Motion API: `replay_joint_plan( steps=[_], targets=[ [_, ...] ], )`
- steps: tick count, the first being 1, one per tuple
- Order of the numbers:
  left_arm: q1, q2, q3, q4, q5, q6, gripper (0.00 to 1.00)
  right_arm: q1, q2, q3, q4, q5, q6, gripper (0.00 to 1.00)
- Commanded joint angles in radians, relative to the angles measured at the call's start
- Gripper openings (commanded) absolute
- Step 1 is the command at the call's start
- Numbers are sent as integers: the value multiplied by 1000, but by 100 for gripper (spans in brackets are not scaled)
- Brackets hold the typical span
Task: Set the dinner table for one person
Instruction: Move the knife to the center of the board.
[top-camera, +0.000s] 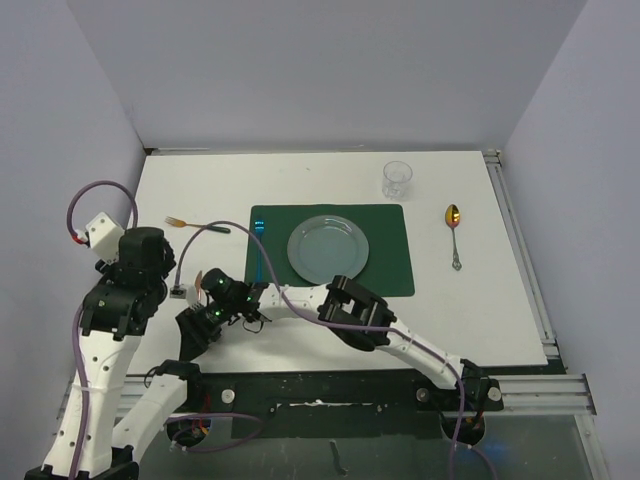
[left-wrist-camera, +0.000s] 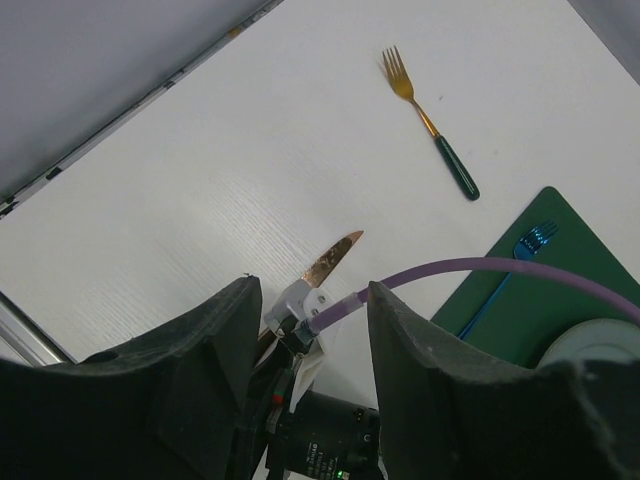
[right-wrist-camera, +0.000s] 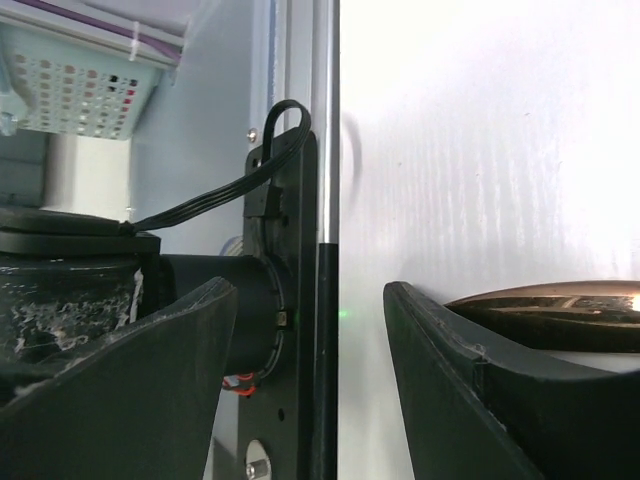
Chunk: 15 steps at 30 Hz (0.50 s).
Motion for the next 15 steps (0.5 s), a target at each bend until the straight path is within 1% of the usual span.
replay_joint_plan(
  steps=[1,7,12,15],
  targets=[
    [5,-1,-20,68,1,25,46,13,-27,17,-112,180,-160,62],
    [5,-6,-23,52,-26,27,46,20,-15,6,-98,272,-178,58],
    [5,-19,-25,48,-47,32,46,21,-12,22,-163,428,-220,55],
    [5,-18,-28,50,-49,33,46,20,-9,43,-206,491,-259,55]
  ],
)
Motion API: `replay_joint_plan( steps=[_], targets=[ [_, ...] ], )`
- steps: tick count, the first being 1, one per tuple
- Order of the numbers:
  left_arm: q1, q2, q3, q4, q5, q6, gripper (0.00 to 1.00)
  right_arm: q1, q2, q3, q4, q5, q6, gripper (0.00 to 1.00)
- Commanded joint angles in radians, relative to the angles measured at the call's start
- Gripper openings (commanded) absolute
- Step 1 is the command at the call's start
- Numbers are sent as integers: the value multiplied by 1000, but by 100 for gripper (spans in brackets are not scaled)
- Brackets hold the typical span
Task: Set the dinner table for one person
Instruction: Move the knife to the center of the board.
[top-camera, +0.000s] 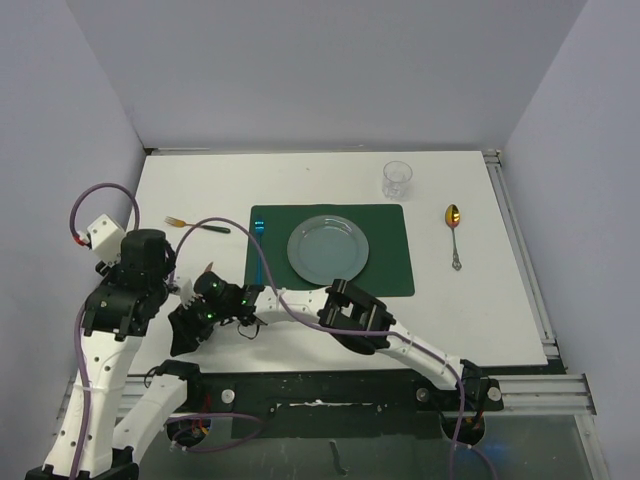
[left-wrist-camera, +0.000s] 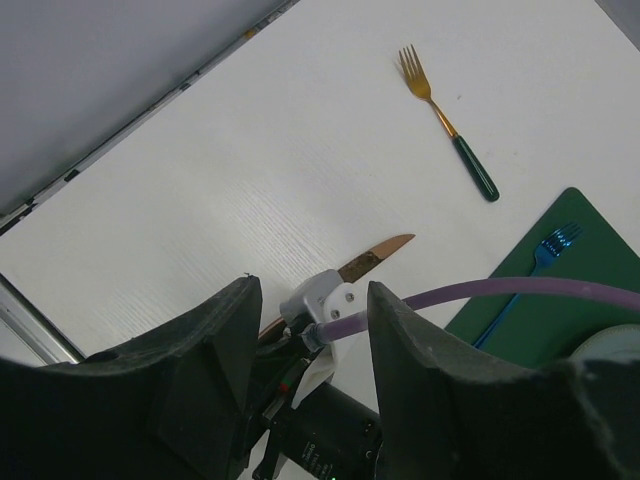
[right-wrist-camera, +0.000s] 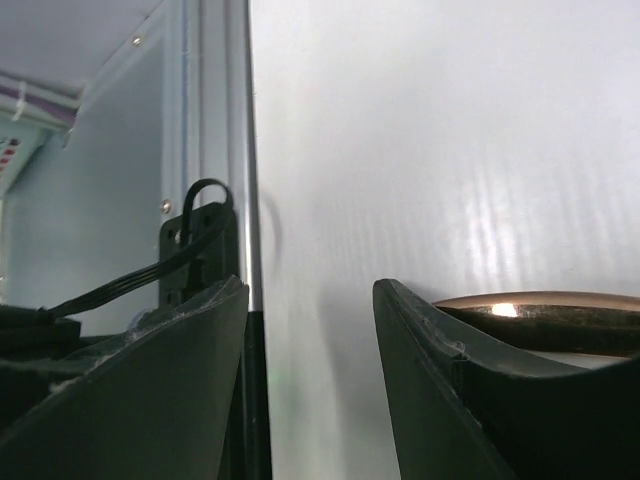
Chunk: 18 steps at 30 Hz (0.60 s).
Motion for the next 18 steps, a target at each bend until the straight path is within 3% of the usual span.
replay_joint_plan(
  steps=[1,12,18],
  targets=[
    [5,-7,4,43,-30,17,46,-9,1,16,-184,231,-110,55],
    [5,9,-29,75,-13,36,46,-61,33,61,-236,288,-154,55],
    [5,33,-46,99,15,43,46,-88,-21,3,-224,302,-152,56]
  ],
)
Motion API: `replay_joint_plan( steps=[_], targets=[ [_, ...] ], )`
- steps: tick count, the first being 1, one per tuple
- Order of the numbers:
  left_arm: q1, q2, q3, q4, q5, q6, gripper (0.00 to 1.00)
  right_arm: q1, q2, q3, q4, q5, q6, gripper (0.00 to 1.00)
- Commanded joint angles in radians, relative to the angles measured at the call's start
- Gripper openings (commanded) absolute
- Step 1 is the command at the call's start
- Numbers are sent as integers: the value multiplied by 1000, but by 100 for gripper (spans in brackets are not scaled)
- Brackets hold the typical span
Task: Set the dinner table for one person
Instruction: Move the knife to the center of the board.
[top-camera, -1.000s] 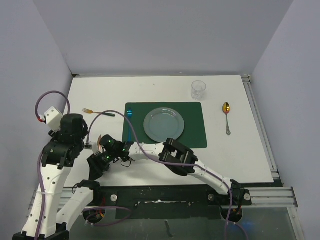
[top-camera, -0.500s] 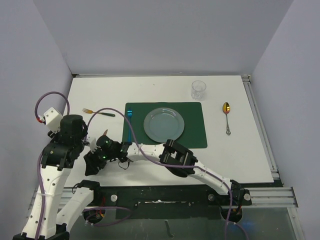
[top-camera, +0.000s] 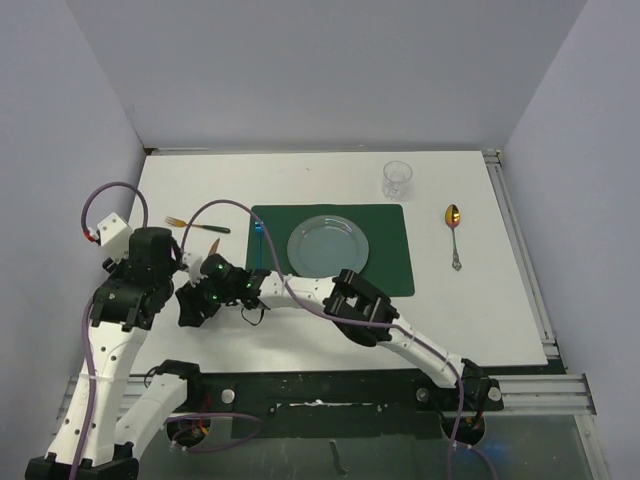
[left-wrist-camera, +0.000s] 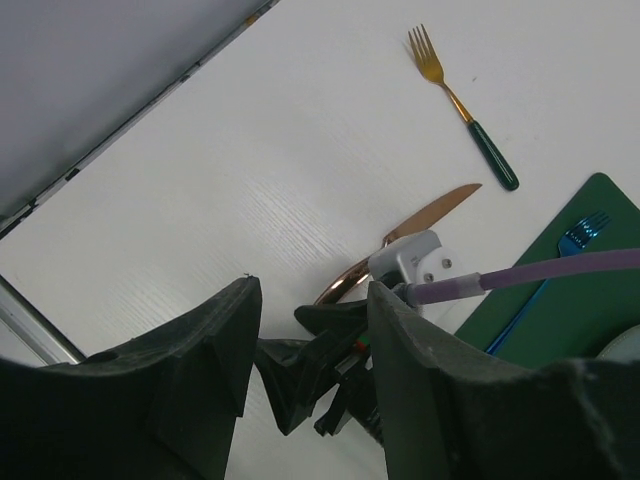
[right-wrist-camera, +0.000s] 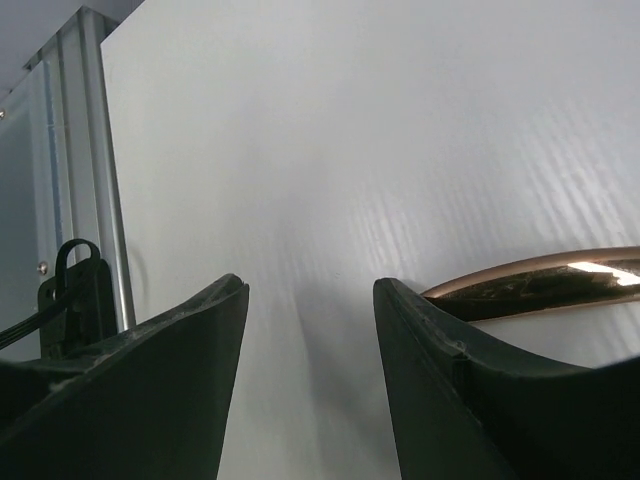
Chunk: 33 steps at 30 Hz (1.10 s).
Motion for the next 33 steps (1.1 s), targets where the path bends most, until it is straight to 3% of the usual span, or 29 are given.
replay_joint_plan(
  steps=[1,5,9,14,20,28,33],
  targets=[
    [5,14,-11,71,25,22,46,-36,-46,-94,-111,99,-31,56],
    [5,35,-12,104,57,23,49,-46,-181,-234,-40,93,-26,60],
    [5,54,9,141,92,24,72,-54,-313,-350,-13,99,-46,67],
    [5,60,31,171,108,37,73,-56,-428,-414,-5,91,-69,71],
    [5,113,44,122,83,52,73,-53,-562,-548,15,179,-59,60],
    [4,168,18,194,170,46,73,-98,-879,-775,39,518,-34,58],
    [-6,362,13,223,268,86,73,-125,-1089,-848,1,688,-93,59]
  ],
)
